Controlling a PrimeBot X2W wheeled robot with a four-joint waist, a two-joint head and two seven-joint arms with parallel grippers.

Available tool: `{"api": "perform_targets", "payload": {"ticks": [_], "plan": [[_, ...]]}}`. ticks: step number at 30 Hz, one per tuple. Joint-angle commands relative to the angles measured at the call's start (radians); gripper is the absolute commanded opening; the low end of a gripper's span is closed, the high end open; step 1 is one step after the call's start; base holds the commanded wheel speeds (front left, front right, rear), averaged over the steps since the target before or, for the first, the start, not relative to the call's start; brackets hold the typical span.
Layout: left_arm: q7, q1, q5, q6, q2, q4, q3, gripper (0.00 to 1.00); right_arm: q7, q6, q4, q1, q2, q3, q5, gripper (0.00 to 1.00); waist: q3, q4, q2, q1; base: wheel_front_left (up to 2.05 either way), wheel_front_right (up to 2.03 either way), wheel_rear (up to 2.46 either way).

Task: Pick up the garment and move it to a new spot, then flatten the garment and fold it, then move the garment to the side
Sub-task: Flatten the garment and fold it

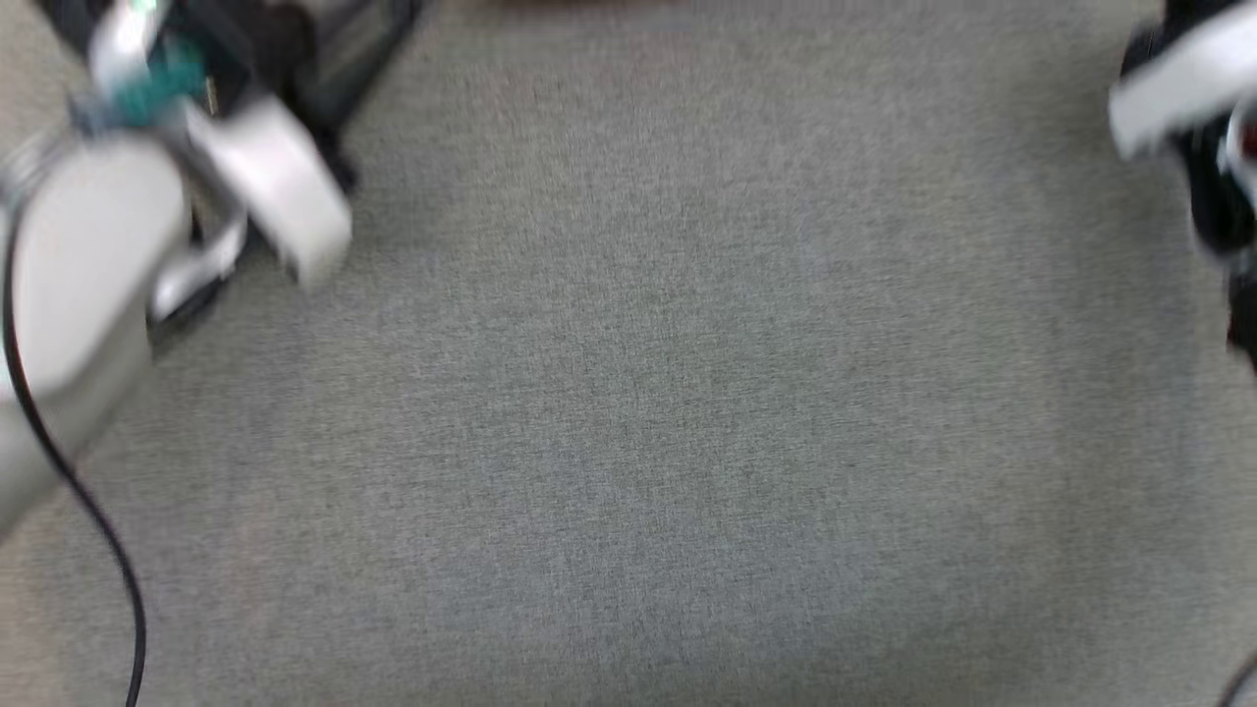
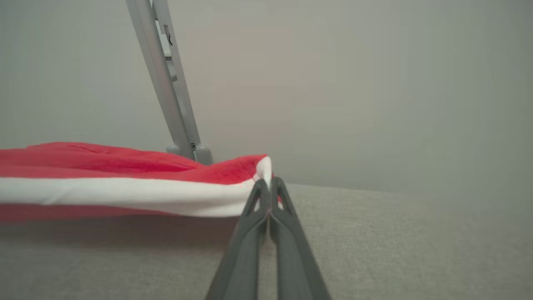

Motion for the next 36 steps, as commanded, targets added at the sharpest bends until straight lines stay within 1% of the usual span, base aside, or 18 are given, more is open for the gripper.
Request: {"api": "perform_targets", "payload": {"ticks": [1, 5, 8, 11, 14, 19, 20, 22, 25, 29, 32, 34, 36], "plan": [[-0.003, 0.048, 0.007, 0.011, 0.018, -0.029, -0.002, 0.0, -0.006, -0.001, -0.018, 0.055, -0.024, 0.009, 0.024, 0.0, -0.058, 0.006, 0.0, -0.0001, 0.0, 0.0, 0.0], [-0.003, 0.222, 0.031, 0.079, 0.073, -0.136, -0.023, 0.0, -0.006, -0.001, -0.087, 0.222, -0.074, 0.017, 0.075, 0.0, -0.137, 0.009, 0.0, -0.0001, 0.0, 0.0, 0.0], [-0.003, 0.339, 0.033, 0.142, 0.092, -0.207, -0.025, 0.0, -0.006, -0.001, -0.129, 0.331, -0.082, 0.011, 0.09, 0.0, -0.192, 0.006, 0.0, -0.0001, 0.0, 0.0, 0.0], [-0.003, 0.445, 0.033, 0.194, 0.109, -0.257, -0.028, 0.0, -0.006, -0.001, -0.169, 0.426, -0.08, 0.004, 0.086, 0.0, -0.249, 0.002, 0.0, -0.0001, 0.0, 0.0, 0.0], [-0.003, 0.541, 0.011, 0.243, 0.108, -0.306, -0.003, 0.0, -0.006, -0.001, -0.214, 0.515, -0.076, -0.016, 0.089, 0.0, -0.303, 0.001, 0.0, -0.0001, 0.0, 0.0, 0.0], [-0.003, 0.718, -0.023, 0.334, 0.093, -0.395, 0.083, 0.0, -0.006, -0.001, -0.291, 0.659, -0.061, -0.062, 0.095, 0.0, -0.368, 0.0, 0.0, -0.0001, 0.0, 0.0, 0.0], [-0.003, 0.718, -0.023, 0.334, 0.093, -0.395, 0.083, 0.0, -0.006, -0.001, -0.291, 0.659, -0.061, -0.062, 0.095, 0.0, -0.368, 0.0, 0.0, -0.0001, 0.0, 0.0, 0.0], [-0.003, 0.777, -0.013, 0.358, 0.096, -0.424, 0.101, 0.0, -0.006, -0.001, -0.317, 0.723, -0.064, -0.083, 0.088, 0.0, -0.383, 0.009, 0.0, -0.0001, 0.0, 0.0, 0.0], [-0.003, 0.84, -0.005, 0.378, 0.112, -0.454, 0.104, 0.0, 0.002, -0.001, -0.357, 0.806, -0.075, -0.113, 0.077, 0.0, -0.403, 0.028, 0.0, -0.0001, 0.0, 0.0, 0.0], [0.016, 0.899, -0.004, 0.395, 0.144, -0.497, 0.072, 0.0, 0.035, -0.001, -0.427, 0.917, -0.087, -0.166, 0.063, 0.0, -0.438, 0.047, 0.0, -0.0001, 0.0, 0.0, 0.0], [0.05, 0.937, -0.012, 0.407, 0.174, -0.539, 0.048, 0.0, 0.079, -0.002, -0.501, 0.996, -0.088, -0.216, 0.048, 0.0, -0.473, 0.058, 0.0, -0.0001, 0.0, 0.0, 0.0], [0.083, 0.956, -0.021, 0.427, 0.194, -0.566, 0.039, 0.0, 0.124, -0.002, -0.552, 1.053, -0.085, -0.255, 0.033, 0.0, -0.493, 0.064, 0.0, -0.0001, 0.0, 0.0, 0.0], [0.101, 0.968, -0.035, 0.444, 0.201, -0.596, 0.041, 0.0, 0.175, -0.002, -0.609, 1.098, -0.076, -0.291, 0.017, 0.0, -0.507, 0.068, 0.0, -0.0001, 0.0, 0.0, 0.0]]}}
